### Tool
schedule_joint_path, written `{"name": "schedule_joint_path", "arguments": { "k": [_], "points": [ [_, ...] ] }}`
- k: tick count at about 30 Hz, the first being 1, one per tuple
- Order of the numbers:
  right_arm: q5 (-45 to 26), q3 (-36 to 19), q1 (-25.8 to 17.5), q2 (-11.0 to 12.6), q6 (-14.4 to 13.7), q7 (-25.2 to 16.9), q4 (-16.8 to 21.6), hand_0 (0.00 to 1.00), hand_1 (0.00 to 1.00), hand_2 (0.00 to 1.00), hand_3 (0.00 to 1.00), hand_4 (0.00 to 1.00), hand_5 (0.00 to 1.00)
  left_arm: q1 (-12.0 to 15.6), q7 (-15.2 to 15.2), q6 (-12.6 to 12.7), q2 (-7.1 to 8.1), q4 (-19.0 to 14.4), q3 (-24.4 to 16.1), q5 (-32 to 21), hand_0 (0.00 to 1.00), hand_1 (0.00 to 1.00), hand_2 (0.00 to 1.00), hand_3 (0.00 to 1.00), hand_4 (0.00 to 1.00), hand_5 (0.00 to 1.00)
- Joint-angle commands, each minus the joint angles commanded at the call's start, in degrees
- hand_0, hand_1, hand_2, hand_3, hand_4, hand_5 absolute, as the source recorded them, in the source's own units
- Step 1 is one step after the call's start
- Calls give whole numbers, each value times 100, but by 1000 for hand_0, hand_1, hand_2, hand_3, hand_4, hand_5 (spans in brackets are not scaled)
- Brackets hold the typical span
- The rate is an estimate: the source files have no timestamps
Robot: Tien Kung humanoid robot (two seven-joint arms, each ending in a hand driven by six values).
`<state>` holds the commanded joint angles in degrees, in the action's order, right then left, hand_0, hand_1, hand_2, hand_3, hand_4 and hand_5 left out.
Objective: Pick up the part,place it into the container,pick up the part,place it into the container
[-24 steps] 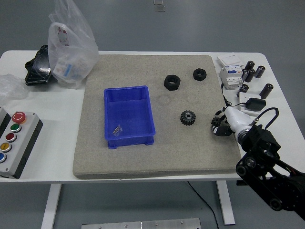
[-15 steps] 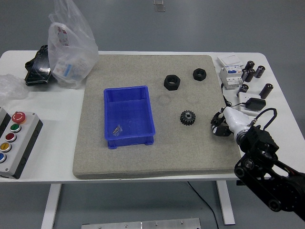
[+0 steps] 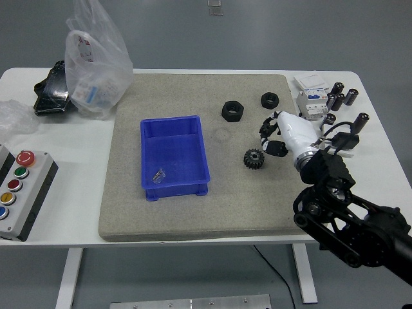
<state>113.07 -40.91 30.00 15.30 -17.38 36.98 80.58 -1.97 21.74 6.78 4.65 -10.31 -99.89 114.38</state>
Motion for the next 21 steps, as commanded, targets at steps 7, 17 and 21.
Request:
{"name": "schedule_joint_path", "arguments": {
  "k": [7, 17, 21],
  "points": [
    [-795, 933, 832, -228, -735, -10, -134, 274, 564, 412, 597, 540, 2, -15, 17, 0, -11, 0, 24, -5, 777, 726, 687, 810, 605, 2],
    [-1502, 1908, 1317, -364, -548, -185, -165, 490, 649, 610, 660, 499, 2, -29, 39, 14, -30, 0, 3, 13, 777, 725, 683, 809, 609, 2],
    [-1659, 2033, 1360, -392, -519, -238, -177, 568, 685, 688, 711, 419, 73, -49, 21, 12, -38, 0, 21, -1, 775, 724, 682, 809, 611, 2]
  ]
}}
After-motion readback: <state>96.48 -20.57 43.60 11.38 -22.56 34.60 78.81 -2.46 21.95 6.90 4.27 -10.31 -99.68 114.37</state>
